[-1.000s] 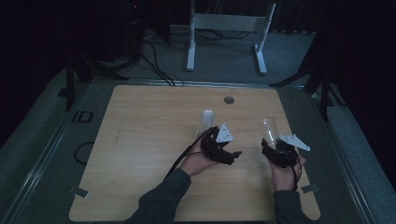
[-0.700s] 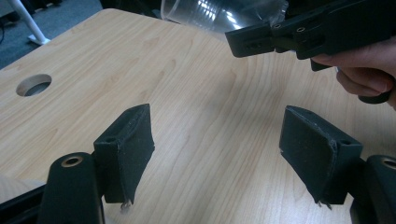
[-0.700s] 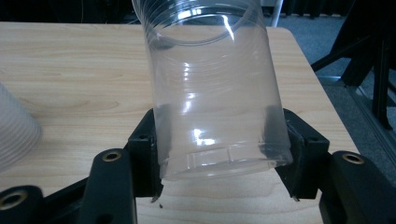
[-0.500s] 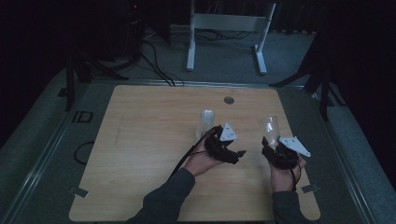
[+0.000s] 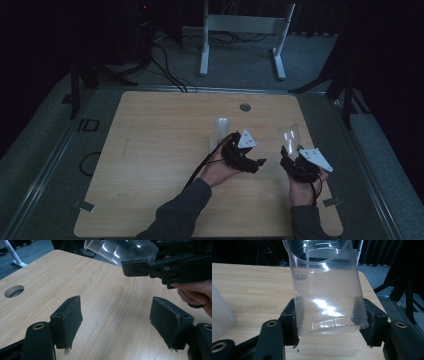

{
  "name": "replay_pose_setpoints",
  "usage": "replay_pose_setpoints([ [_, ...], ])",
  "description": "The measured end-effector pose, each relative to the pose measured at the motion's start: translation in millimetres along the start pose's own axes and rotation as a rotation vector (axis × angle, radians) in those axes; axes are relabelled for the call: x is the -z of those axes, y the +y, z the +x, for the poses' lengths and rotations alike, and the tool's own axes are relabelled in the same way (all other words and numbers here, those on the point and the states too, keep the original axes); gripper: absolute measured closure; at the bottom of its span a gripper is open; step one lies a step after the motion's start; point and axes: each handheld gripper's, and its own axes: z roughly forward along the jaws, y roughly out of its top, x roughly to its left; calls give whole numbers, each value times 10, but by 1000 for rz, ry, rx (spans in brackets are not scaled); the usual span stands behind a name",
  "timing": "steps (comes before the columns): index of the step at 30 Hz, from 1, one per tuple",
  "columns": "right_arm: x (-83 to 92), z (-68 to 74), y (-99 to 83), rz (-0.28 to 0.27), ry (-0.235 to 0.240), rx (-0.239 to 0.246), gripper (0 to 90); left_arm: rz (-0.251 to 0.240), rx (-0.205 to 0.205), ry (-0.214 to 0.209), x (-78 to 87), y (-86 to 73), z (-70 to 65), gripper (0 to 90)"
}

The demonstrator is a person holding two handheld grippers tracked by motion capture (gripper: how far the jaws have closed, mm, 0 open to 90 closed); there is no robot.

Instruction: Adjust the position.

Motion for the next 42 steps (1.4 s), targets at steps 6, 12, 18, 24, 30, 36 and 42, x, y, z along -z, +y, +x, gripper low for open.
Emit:
replay_pose_setpoints([
  [6,15,3,0,-14,-5,-3,419,-9,19,-9,-24,38,5,256],
  [12,28,8,0,-25,-6,0,419,-21,39,-18,-43,87,4,256],
  [18,34,25,-12,-30,-5,6,419,-25,62,-25,-78,121,26,256],
  [24,41,38,-15,-39,-6,11,419,-28,71,-23,-102,159,35,255],
  [30,52,51,-15,-46,-5,10,419,-28,83,-27,-143,199,33,255],
  [36,67,54,-13,-56,-7,12,419,-31,94,-34,-184,274,33,255],
  [42,81,60,-10,-67,-7,17,418,-30,115,-57,-223,353,63,253],
])
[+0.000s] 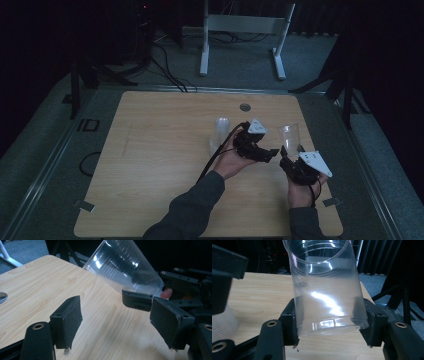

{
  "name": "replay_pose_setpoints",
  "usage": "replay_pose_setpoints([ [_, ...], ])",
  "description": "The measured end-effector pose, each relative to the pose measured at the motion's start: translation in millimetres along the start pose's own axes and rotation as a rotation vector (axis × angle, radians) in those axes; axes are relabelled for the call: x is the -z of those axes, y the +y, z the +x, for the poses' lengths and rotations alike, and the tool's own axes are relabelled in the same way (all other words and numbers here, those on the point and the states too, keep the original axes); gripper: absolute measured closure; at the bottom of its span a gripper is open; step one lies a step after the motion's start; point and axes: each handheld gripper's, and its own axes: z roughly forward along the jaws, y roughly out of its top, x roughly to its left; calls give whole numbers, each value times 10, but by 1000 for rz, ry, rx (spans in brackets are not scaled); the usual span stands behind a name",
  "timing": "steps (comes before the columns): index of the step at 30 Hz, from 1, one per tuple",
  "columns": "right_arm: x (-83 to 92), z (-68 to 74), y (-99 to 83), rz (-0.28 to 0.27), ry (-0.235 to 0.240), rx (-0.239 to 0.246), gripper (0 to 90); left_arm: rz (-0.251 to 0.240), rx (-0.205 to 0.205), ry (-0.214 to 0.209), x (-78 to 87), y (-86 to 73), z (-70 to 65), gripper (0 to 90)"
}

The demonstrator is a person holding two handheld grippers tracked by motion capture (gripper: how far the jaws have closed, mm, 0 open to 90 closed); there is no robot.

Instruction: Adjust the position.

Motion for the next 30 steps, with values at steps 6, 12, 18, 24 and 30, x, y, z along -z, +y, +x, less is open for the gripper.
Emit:
replay_pose_setpoints([
  [6,11,8,0,-9,0,1,419,-3,30,-20,-43,73,21,242],
  [12,25,15,2,-27,-4,4,419,2,69,-49,-95,118,52,198],
  [18,33,25,7,-33,-3,4,419,-14,115,-81,-144,149,85,188],
  [24,42,34,4,-44,-2,1,419,-34,155,-100,-176,178,102,186],
  [30,52,57,-3,-55,-1,7,419,-48,174,-107,-200,193,97,184],
])
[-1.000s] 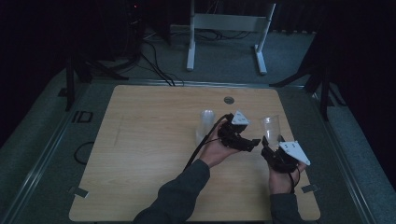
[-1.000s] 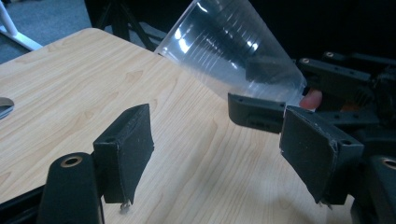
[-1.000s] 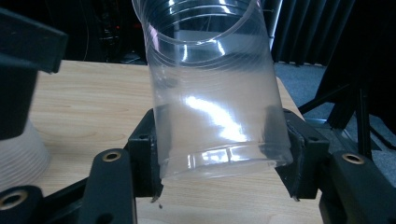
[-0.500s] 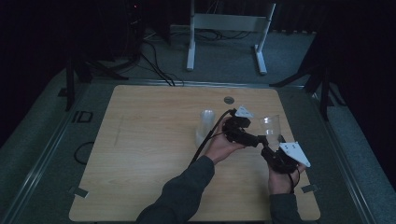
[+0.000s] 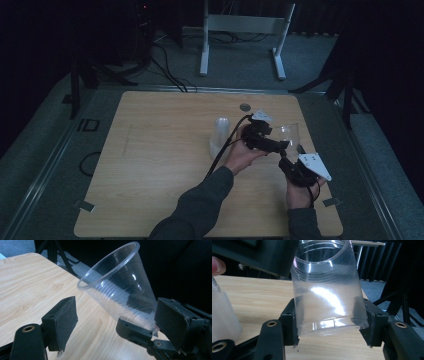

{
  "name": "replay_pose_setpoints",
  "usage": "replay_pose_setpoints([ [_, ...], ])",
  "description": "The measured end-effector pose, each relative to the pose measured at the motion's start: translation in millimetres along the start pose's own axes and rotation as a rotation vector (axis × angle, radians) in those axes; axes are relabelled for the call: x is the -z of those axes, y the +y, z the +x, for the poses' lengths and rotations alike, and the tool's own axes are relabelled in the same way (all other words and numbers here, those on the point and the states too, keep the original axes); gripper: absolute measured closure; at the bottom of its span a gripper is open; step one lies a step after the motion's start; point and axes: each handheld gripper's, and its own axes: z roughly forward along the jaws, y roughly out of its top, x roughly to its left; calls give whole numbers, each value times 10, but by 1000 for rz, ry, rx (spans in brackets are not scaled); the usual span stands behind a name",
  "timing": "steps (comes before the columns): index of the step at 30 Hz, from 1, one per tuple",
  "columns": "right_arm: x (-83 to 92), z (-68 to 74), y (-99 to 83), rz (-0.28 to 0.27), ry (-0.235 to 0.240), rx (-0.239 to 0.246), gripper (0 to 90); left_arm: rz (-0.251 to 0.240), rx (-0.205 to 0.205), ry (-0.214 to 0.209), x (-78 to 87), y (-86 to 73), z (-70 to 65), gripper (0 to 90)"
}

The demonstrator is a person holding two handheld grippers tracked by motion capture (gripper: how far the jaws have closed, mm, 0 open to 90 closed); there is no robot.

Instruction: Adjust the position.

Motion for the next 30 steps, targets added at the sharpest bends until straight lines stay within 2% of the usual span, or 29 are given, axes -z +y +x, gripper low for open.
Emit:
replay_pose_setpoints([
  [11,16,43,-4,-13,7,2,419,-33,40,-27,-40,-6,3,182],
  [25,45,78,2,-46,17,4,419,-74,129,-89,-146,-11,23,174],
  [30,43,93,0,-52,25,8,418,-89,159,-92,-180,-17,35,173],
])
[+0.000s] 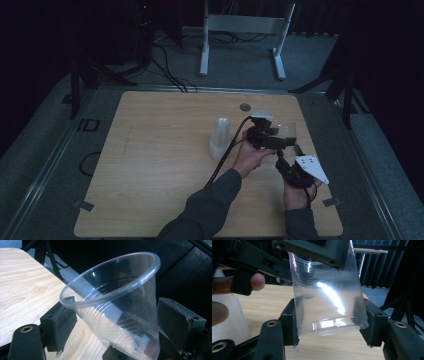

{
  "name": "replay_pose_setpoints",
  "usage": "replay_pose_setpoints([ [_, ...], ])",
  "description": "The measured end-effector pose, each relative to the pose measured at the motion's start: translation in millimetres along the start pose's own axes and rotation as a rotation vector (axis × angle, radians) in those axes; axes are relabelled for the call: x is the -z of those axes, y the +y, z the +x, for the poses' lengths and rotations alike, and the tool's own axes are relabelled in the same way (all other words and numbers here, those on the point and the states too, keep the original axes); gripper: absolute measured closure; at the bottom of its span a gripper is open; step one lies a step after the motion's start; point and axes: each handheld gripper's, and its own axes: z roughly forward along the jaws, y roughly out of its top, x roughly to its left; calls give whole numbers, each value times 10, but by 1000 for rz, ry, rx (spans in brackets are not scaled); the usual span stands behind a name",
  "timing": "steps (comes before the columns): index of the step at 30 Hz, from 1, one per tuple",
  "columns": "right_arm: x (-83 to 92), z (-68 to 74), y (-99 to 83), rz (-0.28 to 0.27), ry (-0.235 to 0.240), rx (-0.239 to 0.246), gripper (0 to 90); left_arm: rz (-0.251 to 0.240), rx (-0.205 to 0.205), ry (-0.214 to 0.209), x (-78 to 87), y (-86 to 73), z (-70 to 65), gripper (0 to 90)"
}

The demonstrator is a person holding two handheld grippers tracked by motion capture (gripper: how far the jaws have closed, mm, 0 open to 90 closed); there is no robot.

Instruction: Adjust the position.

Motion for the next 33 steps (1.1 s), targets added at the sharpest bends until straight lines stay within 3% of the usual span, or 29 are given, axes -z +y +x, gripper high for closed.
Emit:
replay_pose_setpoints([
  [6,-5,5,-9,2,9,3,416,-36,49,-11,-9,0,18,204],
  [12,-22,-5,-19,16,30,-7,398,-45,35,2,-15,-11,1,247],
  [23,-51,-48,-15,41,97,-32,365,-47,-46,37,5,-34,-59,273],
  [28,-67,-75,12,55,119,-37,300,-38,-111,71,-7,-48,-123,273],
  [33,-60,-104,38,71,133,-48,321,-31,-188,127,-4,-54,-189,273],
])
